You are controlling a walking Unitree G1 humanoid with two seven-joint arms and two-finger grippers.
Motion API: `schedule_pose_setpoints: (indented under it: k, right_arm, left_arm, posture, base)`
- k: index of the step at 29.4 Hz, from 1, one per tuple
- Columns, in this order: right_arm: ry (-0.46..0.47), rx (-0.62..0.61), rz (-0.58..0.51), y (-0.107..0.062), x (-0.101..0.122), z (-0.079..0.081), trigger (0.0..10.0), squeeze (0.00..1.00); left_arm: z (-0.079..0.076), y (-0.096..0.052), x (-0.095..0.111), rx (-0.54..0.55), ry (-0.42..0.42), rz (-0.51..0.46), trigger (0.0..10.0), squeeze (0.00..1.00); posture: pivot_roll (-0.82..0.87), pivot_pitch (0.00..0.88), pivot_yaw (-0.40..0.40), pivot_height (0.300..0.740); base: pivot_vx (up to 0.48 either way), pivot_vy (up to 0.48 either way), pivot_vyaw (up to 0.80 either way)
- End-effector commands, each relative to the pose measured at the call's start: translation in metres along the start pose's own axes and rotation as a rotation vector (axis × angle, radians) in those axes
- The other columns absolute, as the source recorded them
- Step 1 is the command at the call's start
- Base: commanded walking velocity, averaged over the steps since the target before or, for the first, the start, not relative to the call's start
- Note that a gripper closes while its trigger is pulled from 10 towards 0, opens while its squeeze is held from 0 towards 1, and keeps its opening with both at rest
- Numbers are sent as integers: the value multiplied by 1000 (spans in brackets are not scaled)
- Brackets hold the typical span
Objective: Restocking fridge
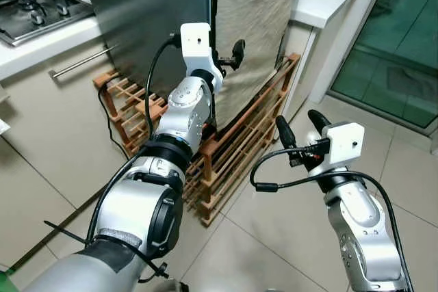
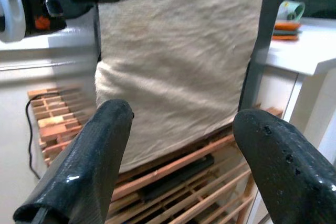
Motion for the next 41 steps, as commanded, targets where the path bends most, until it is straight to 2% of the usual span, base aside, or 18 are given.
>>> schedule_pose_setpoints:
  k: [1,8,14,21,22,24,28,29,30,31,33,34,35,36,37,38,40,41]
  right_arm:
    - [-2,0,-6,-1,4,1,10000,0]
    - [-3,-10,8,-5,3,1,10000,0]
    - [-2,-18,17,-8,1,3,10000,0]
    - [0,-26,20,-9,2,4,10000,0]
    - [3,-27,22,-9,2,5,10000,0]
    - [4,-27,22,-9,2,6,10000,0]
    - [8,-33,18,-7,3,8,10000,0]
    - [8,-33,18,-7,3,8,10000,0]
    - [10,-37,18,-6,3,8,10000,0]
    - [12,-42,19,-6,2,8,10000,0]
    - [15,-40,21,-5,1,10,10000,0]
    - [15,-38,21,-4,1,10,10000,0]
    - [15,-38,21,-4,1,10,10000,0]
    - [19,-33,14,-4,3,13,10000,0]
    - [20,-32,12,-3,4,13,10000,0]
    - [21,-31,11,-3,4,13,10000,0]
    - [22,-31,10,-3,5,13,10000,0]
    - [23,-32,12,-5,4,12,10000,0]
  left_arm:
    - [-9,5,10,-31,1,-23,10000,0]
    - [-14,9,13,-45,-4,-24,10000,0]
    - [-42,12,15,-169,-74,-32,10000,0]
    - [-60,13,10,-238,-86,3,10000,0]
    - [-74,13,1,-283,-123,57,10000,0]
    - [-78,13,-1,-296,-139,74,10000,0]
    - [-104,7,-18,-390,-175,143,10000,0]
    - [-104,7,-18,-390,-175,143,10000,0]
    - [-112,5,-22,-417,-199,153,10000,0]
    - [-131,3,-23,-465,-264,151,10000,0]
    - [-155,-1,-20,-542,-290,133,10000,0]
    - [-162,-3,-20,-568,-298,128,10000,0]
    - [-162,-3,-20,-568,-298,128,10000,0]
    - [-188,-12,-16,-691,-351,116,10000,0]
    - [-200,-17,-14,-756,-379,110,10000,0]
    - [-208,-21,-10,-809,-405,104,10000,0]
    - [-214,-24,-7,-849,-432,98,10000,0]
    - [-225,-31,3,-935,-455,72,10000,0]
  posture:
    - [-171,49,43,740]
    - [-183,54,56,740]
    - [-195,53,70,740]
    - [-202,54,76,740]
    - [-208,58,83,740]
    - [-213,57,85,740]
    - [-228,56,98,740]
    - [-228,56,98,740]
    - [-228,56,98,740]
    - [-228,56,98,740]
    - [-228,56,98,740]
    - [-228,56,98,740]
    - [-228,56,98,740]
    - [-232,54,96,740]
    - [-233,54,96,740]
    - [-232,53,96,740]
    - [-232,53,96,740]
    - [-232,49,94,740]
  base:
    - [0,0,0]
    - [0,0,0]
    - [0,0,0]
    - [0,0,0]
    - [0,0,0]
    - [0,0,0]
    - [0,0,0]
    - [0,0,0]
    - [0,0,0]
    - [0,0,0]
    - [0,0,0]
    - [0,0,0]
    - [0,0,0]
    - [0,0,0]
    - [0,0,0]
    - [0,0,0]
    - [0,0,0]
    - [0,0,0]
Point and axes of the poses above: a point about 5 cm out from each wrist's last joint towards the gripper, its own y axis pointing out of the wrist towards the gripper, its own x axis along the axis of the wrist's last joint, z = x × y, the point moved 3 cm from there along y, pointing out of the wrist towards the gripper, and after that the axes turned 6 degrees about -y, right-handed, at the moved point
